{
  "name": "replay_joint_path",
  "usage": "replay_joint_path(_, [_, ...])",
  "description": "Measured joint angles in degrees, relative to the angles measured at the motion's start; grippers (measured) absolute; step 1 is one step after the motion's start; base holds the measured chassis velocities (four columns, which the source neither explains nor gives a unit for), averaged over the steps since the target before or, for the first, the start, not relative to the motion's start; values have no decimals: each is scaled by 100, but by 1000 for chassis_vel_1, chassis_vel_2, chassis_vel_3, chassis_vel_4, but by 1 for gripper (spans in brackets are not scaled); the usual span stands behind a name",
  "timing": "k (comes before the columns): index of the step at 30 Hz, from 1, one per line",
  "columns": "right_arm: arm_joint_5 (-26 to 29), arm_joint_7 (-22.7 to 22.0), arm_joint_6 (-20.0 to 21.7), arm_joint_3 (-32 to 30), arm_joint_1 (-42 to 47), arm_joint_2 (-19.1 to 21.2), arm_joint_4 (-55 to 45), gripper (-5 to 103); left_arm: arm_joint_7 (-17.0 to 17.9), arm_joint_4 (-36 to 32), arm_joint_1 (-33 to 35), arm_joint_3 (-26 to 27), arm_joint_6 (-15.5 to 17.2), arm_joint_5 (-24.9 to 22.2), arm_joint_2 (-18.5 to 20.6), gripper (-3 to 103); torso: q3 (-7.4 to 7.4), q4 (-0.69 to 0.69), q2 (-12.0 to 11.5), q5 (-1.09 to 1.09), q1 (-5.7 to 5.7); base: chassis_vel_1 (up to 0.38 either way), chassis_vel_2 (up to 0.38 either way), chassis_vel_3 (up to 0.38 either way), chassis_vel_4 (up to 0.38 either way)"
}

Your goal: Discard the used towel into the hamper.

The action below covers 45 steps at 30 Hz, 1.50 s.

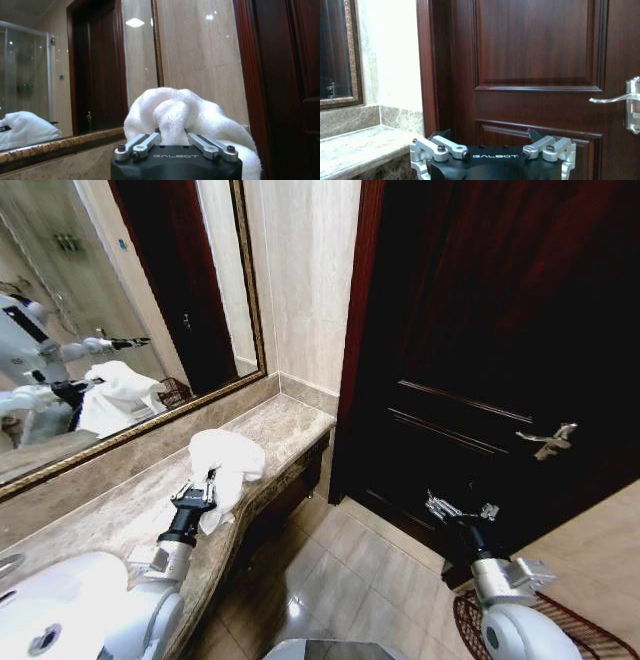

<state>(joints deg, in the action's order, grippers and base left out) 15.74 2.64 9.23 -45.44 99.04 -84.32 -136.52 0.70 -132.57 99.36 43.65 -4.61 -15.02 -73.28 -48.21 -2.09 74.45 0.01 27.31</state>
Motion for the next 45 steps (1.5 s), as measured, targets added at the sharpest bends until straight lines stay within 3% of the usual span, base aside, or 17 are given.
replay_joint_path(45, [-5, 19, -147, -41, 164, -73, -108, 100, 53, -31, 63, 28, -188, 43, -49, 10, 0, 0, 0, 0, 0, 57, -81, -80, 57])
